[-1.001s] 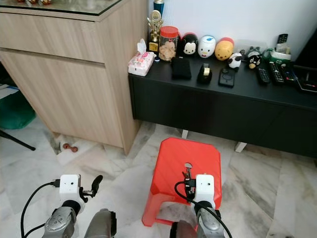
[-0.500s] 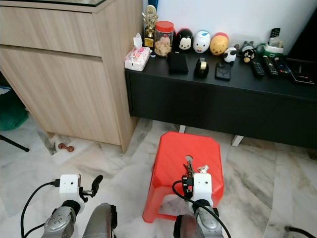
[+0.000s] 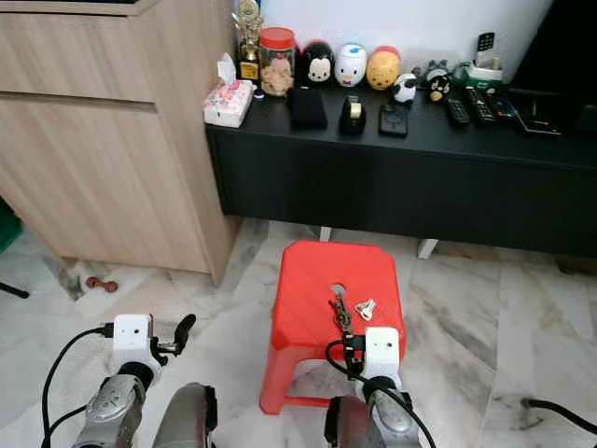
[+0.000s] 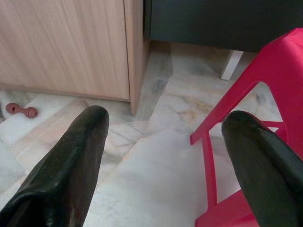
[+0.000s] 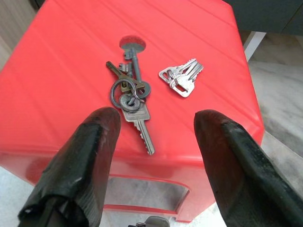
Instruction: Hang keys on a hook
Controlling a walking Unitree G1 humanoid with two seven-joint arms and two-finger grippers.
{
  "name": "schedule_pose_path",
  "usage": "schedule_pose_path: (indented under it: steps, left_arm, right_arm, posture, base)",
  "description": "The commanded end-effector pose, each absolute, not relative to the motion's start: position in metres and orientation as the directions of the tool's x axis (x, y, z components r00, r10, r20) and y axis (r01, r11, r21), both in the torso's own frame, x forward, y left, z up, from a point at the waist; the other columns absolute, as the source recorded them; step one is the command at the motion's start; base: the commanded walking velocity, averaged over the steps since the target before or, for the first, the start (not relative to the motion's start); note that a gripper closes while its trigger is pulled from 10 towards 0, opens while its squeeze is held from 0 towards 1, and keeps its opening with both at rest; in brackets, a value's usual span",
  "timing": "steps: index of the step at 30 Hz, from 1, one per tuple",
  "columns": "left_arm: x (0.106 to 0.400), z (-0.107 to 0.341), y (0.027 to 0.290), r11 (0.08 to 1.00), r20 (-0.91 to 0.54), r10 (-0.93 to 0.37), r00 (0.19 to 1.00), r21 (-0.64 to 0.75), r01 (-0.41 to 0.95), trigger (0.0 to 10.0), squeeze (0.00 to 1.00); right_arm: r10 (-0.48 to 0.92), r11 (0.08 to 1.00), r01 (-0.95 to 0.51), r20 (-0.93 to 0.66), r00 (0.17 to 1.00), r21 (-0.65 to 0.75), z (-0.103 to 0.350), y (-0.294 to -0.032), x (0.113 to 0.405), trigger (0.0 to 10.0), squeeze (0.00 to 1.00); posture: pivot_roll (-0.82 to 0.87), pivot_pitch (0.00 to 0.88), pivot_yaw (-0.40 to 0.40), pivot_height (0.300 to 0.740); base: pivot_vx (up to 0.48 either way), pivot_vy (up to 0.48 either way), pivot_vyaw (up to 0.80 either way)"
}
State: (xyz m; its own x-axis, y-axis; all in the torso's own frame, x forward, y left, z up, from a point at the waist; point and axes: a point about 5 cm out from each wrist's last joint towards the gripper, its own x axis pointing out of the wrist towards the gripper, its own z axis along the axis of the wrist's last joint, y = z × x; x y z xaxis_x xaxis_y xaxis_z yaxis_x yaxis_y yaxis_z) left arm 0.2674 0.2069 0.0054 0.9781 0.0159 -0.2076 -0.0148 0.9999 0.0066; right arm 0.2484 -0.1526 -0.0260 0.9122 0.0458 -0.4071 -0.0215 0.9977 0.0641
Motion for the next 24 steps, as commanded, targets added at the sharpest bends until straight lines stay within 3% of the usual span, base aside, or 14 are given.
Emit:
schedule_pose_path:
  steps: [1,20,24]
  left_arm:
    - [0.2638,0.0018,0.21,1.0,-0.227,0.024,0.974,0.004,-0.023,10.0,0.0]
    - [0.2647,0.0005,0.208,1.0,-0.242,0.013,0.97,0.006,-0.012,10.0,0.0]
    - [0.2648,-0.0001,0.2081,1.0,-0.25,0.017,0.968,0.015,-0.013,10.0,0.0]
  right_arm:
    - [0.045,0.998,-0.022,-0.412,0.91,0.061,-0.0279,-0.1549,0.2467,10.0,0.0]
    - [0.074,0.997,-0.053,-0.402,0.913,0.062,-0.0284,-0.1509,0.2455,10.0,0.0]
    - [0.076,0.996,-0.051,-0.411,0.909,0.073,-0.0297,-0.1513,0.2446,10.0,0.0]
  posture:
    - [0.1,0.105,-0.06,0.594]
    - [0.1,0.103,-0.061,0.594]
    - [0.1,0.103,-0.062,0.594]
  base:
    - [0.307,0.0,0.0]
    - [0.297,0.0,0.0]
    - [0.0,0.0,0.0]
